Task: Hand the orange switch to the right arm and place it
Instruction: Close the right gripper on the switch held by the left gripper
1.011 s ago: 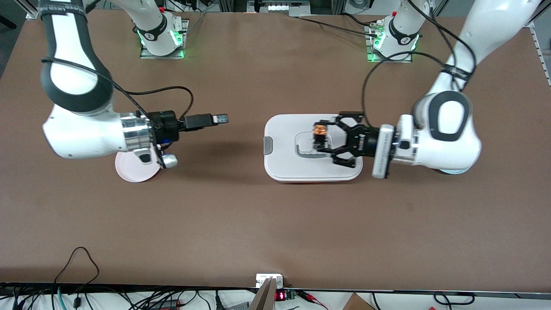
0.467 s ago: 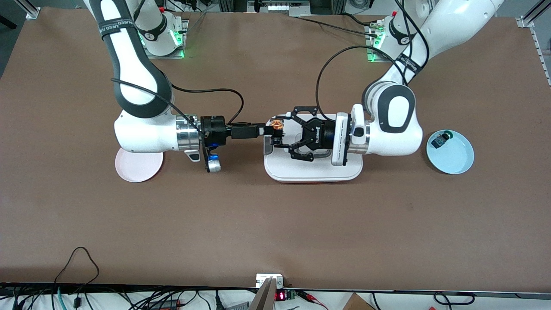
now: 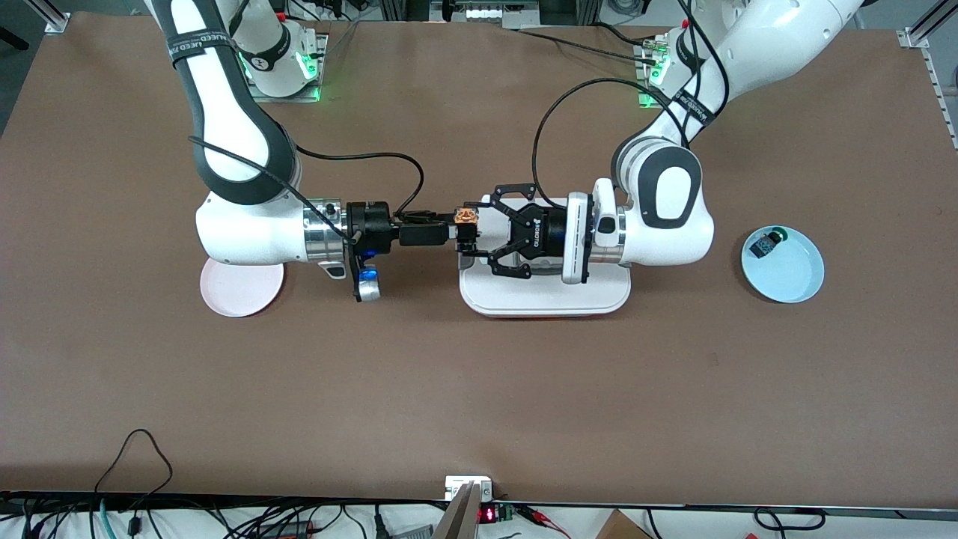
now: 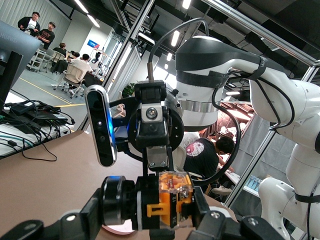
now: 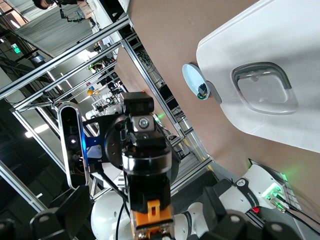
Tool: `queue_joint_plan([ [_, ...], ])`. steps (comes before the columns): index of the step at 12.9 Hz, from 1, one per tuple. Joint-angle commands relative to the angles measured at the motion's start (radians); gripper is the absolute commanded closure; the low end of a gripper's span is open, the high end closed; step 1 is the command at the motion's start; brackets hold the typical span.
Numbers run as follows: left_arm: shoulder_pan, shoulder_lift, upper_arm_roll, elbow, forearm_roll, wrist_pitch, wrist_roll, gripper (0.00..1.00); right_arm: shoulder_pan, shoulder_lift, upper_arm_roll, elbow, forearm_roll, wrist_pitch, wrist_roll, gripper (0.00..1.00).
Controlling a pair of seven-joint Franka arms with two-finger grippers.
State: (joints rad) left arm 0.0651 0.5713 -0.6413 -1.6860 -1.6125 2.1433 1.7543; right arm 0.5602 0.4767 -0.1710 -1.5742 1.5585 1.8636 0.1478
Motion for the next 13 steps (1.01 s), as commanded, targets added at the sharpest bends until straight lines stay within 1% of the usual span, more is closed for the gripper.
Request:
queue_joint_plan([
  [1,0.002,-0.005,-0.003,-0.015,-0.032,0.006,0.044,0.97,-0.002,-0.020,0.001,-0.024,0.029,-0.006,-0.002,0.03],
  [3,0.001,-0.005,-0.003,-0.014,-0.032,0.006,0.036,0.96,0.001,-0.020,0.001,-0.030,0.029,-0.006,-0.008,0.11],
  [5,0.001,-0.005,-0.003,-0.014,-0.032,0.006,0.034,0.96,0.001,-0.020,0.001,-0.032,0.031,-0.006,-0.017,0.25],
  [6,0.001,-0.005,-0.003,-0.014,-0.032,0.006,0.034,0.96,0.001,-0.018,0.001,-0.033,0.029,-0.006,-0.019,0.30],
  [10,0.001,-0.007,-0.003,-0.014,-0.032,0.003,0.028,0.96,0.001,-0.015,0.001,-0.036,0.031,-0.004,-0.033,0.41],
  [11,0.001,-0.007,-0.003,-0.014,-0.032,0.001,0.028,0.96,0.003,-0.015,0.001,-0.039,0.031,-0.004,-0.034,0.46],
  [13,0.001,-0.007,-0.003,-0.014,-0.033,0.001,0.027,0.91,0.001,-0.013,0.001,-0.043,0.031,-0.004,-0.053,0.60],
])
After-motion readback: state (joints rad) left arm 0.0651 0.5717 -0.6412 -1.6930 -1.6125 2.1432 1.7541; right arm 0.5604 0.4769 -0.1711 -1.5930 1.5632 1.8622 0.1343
